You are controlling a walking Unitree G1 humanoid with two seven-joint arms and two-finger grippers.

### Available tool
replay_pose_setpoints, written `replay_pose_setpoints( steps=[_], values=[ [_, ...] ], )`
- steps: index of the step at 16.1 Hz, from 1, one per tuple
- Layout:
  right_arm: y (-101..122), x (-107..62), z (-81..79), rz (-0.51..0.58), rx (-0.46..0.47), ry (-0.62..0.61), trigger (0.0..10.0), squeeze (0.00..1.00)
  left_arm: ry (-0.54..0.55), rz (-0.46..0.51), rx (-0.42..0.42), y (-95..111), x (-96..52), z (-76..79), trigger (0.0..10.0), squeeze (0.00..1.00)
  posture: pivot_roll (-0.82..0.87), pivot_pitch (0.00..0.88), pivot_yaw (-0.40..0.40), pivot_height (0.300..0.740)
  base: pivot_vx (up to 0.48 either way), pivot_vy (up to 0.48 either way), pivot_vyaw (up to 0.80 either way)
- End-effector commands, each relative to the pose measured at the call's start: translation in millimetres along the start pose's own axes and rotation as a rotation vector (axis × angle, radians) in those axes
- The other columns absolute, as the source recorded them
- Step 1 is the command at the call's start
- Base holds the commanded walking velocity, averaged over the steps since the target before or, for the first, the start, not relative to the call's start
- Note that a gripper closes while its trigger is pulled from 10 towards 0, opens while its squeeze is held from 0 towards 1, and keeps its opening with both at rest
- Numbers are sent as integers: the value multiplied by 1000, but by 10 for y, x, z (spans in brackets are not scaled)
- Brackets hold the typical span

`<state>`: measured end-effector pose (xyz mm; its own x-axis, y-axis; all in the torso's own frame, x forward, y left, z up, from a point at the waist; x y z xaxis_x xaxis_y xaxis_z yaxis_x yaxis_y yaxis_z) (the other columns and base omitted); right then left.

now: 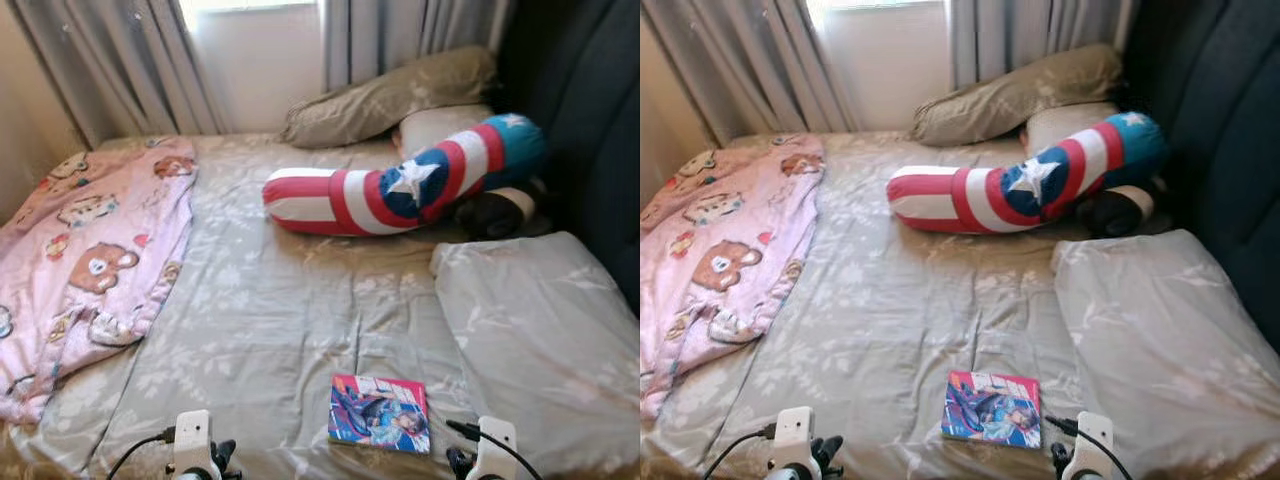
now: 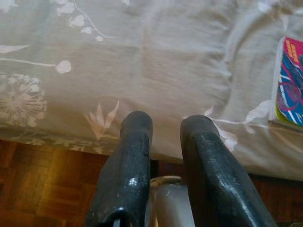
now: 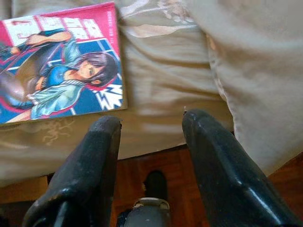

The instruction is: Clean up the room

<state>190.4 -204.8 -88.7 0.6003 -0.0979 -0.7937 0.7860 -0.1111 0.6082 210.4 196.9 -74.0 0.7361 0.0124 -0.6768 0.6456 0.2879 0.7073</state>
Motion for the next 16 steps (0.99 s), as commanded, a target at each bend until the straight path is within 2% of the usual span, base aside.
replay_pose_setpoints(
  steps=[1, 5, 10, 15, 16],
  values=[
    [10, 6, -77, 5, -14, 21, 10000, 0, 22, -25, 17, -42, -21, -76, 10000, 0, 0, 0, 65, 740, 0, 0, 788],
    [9, 7, -102, 4, -21, 35, 10000, 0, 38, -36, 10, -76, -31, -94, 10000, 0, 2, 0, 63, 740, 0, 0, 788],
    [-51, -6, -43, -19, -27, 27, 10000, 0, 45, -48, 0, -117, -38, -87, 10000, 0, 5, 0, 47, 740, 0, 0, 781],
    [-61, -11, 21, -29, -24, 23, 10000, 0, 37, -59, -5, -153, -36, -37, 10000, 0, -12, 0, 22, 740, 0, 0, 0],
    [-41, -12, 77, -28, -33, 16, 10000, 0, 33, -60, -18, -165, -30, 5, 10000, 0, -11, 0, 6, 740, 0, 0, 0]
  ],
)
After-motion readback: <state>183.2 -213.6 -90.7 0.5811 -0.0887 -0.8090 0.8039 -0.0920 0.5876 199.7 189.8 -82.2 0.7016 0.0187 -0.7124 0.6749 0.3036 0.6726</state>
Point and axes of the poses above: a point about 5 cm out from each wrist's last joint towards the gripper, its own x axis pointing out of the wrist towards the gripper, its own y axis along the axis of the wrist's last joint, z = x × y, the point moved 1 cm from there along x, pointing out of the wrist towards the gripper, and after that the axes turned 7 degrees about -x, right-handed, at the moved point
